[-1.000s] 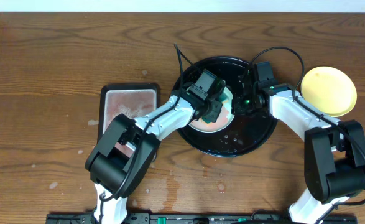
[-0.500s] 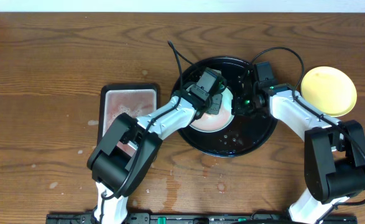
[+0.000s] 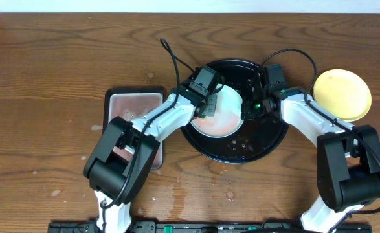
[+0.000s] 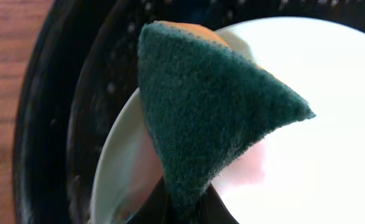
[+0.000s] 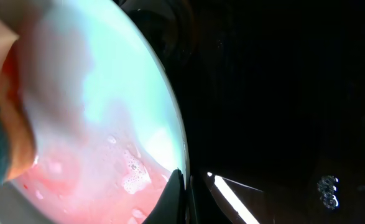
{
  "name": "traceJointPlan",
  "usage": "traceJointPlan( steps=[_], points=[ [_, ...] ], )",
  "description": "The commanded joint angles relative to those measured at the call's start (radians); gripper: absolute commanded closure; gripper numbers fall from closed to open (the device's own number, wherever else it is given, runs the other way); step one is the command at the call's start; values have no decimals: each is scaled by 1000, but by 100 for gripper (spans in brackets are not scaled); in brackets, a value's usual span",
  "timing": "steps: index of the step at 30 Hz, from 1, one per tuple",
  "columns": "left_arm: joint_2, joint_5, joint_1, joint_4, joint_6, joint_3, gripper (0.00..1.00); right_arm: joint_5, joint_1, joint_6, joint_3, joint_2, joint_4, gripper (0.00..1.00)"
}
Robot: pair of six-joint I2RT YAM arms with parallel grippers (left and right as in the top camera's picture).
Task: Clean dirty plates on tray and stack at the side
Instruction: 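Scrub the light blue plate with the sponge while right gripper holds rim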
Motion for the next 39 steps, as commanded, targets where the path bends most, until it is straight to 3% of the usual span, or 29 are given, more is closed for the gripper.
traceJointPlan(
  steps=[1, 6, 27, 39],
  points=[
    [-27, 35, -9, -50, 1, -11, 93, -12, 11, -23, 8, 13, -7, 99],
    [-26, 114, -41, -42, -82, -13, 93, -13, 11, -23, 8, 13, -8, 99],
    [37, 175, -8, 203, -114, -13, 93, -13, 11, -22, 8, 13, -9, 99],
    [36, 127, 80, 92, -103, -13, 92, -12, 11, -23, 8, 13, -11, 99]
  ],
)
